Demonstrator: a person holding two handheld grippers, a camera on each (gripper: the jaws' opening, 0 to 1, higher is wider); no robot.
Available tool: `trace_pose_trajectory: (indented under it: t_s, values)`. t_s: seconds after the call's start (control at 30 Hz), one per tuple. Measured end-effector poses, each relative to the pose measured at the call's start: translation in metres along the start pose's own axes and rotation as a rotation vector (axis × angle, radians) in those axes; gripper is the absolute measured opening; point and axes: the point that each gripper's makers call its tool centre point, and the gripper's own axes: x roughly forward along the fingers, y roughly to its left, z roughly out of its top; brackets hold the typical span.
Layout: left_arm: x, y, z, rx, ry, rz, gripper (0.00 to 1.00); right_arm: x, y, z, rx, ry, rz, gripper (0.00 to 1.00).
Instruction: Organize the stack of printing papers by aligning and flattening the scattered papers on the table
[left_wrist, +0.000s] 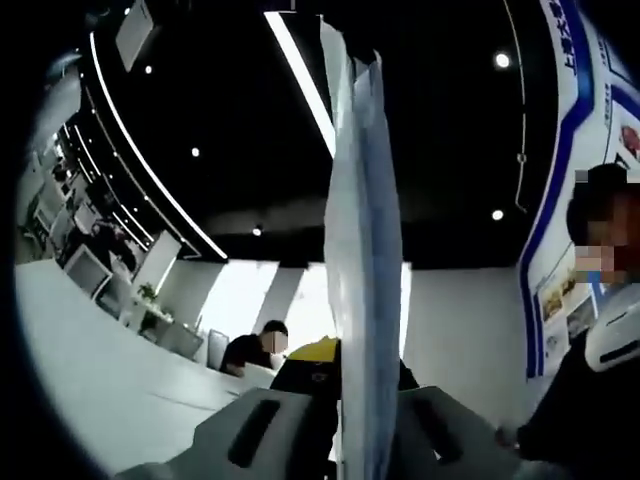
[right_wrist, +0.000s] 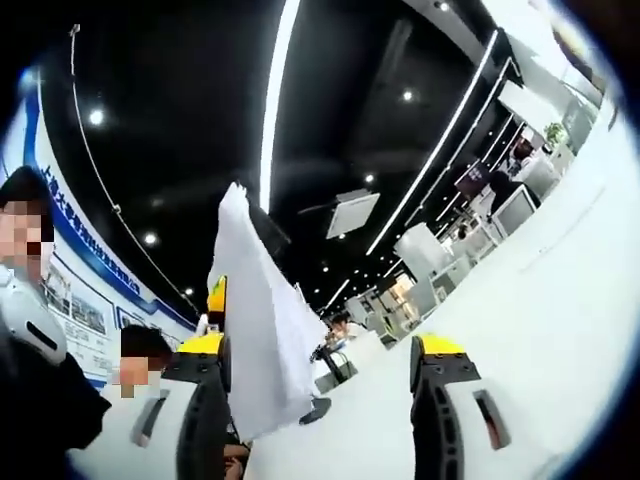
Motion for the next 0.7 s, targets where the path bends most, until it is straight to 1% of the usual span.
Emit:
trace_pose_trajectory:
  t_s: [0.1,0.17,0.23,0.4,0.5,0.53,0.57,0.6,0.7]
  values:
    - [0.003,-0.002,0.001,-0.003,-0.016,-0.010,0.06,0.003,0.004,-0.005,0.020,-0.001,0.019,0.68]
    - [0.006,-0.005,0.002,-0.011,-0.032,-0.025,0.06,0.007,0.009,-0.006,0.045,-0.019,0.042,0.68]
    - [0.009,-0.007,0.003,-0.022,-0.045,-0.039,0.06,0.010,0.016,-0.005,0.069,-0.041,0.076,0.67]
    - [0.016,-0.016,0.004,-0.044,-0.089,-0.074,0.06,0.016,0.033,0.001,0.085,-0.089,0.150,0.63]
    - [0.020,-0.019,0.004,-0.051,-0.108,-0.095,0.06,0.020,0.043,0.006,0.081,-0.114,0.192,0.58]
    - [0.021,-0.020,0.003,-0.056,-0.117,-0.100,0.06,0.020,0.045,0.007,0.077,-0.119,0.196,0.55]
    - [0.024,-0.028,-0.001,-0.060,-0.132,-0.104,0.06,0.020,0.046,0.008,0.066,-0.128,0.199,0.52]
    - [0.025,-0.032,-0.003,-0.074,-0.145,-0.108,0.06,0.020,0.047,0.010,0.061,-0.136,0.205,0.49]
    - [0.025,-0.034,-0.005,-0.103,-0.168,-0.113,0.06,0.016,0.050,0.018,0.069,-0.172,0.228,0.42]
